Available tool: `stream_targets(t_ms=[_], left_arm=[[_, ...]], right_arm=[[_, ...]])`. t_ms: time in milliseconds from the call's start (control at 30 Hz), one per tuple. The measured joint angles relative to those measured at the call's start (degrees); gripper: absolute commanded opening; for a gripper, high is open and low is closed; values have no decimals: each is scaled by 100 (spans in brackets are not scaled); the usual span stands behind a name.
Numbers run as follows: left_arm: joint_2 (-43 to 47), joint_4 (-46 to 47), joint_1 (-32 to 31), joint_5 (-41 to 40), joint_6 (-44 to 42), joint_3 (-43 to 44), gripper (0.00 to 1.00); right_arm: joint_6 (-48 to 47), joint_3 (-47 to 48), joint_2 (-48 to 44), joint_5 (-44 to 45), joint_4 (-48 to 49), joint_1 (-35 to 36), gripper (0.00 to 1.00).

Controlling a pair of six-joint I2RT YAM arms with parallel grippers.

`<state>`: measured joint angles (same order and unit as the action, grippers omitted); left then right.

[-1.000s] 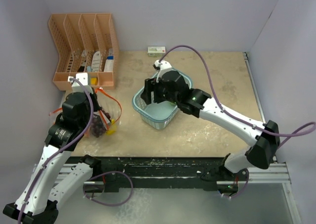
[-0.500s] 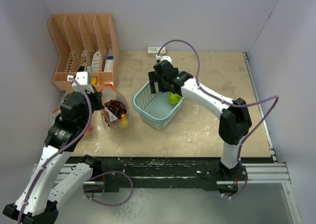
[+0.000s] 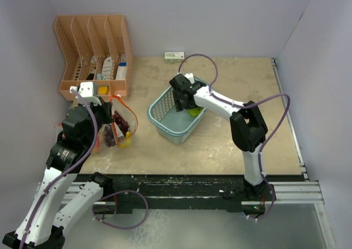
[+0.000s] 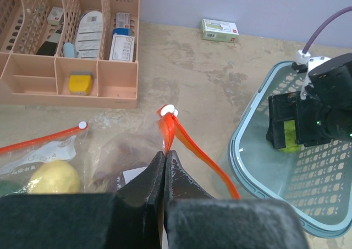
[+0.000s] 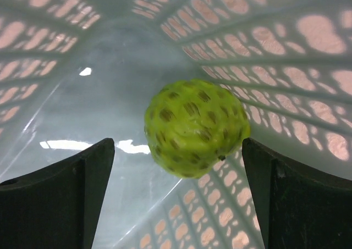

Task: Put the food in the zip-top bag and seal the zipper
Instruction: Pick up the fake fruit from the bin.

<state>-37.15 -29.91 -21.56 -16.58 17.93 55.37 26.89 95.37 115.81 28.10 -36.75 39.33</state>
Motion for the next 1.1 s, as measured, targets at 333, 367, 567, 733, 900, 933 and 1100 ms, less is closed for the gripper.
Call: stream_targets(t_ms=[333,367,567,733,900,933,1100], left_arm=[[-2,63,0,39,-4,-83,0],[-4,66,0,42,-4,-87,0],[-44,66,0,48,-4,-87,0],[-74,68,0,52,-7,-87,0],[-116,68,0,52,-7,-87,0],[-120,68,0,52,-4,-87,0],[-157,72,0,70,0,-87,0]], right_arm=[[63,-363,391,-66,245,-168,70],[55,-404,387,-107,321,-179,60],[11,-691,179,-365,588,-190,16],[-52,-951,-365,-612,699,-190,11],[-234,-1165,-1408,-1108,1051,-190,10],[-271,-1178,-1604,-1198,1128,-190,10],[-516,-1263,-2522,-1799,1633,-190,9]])
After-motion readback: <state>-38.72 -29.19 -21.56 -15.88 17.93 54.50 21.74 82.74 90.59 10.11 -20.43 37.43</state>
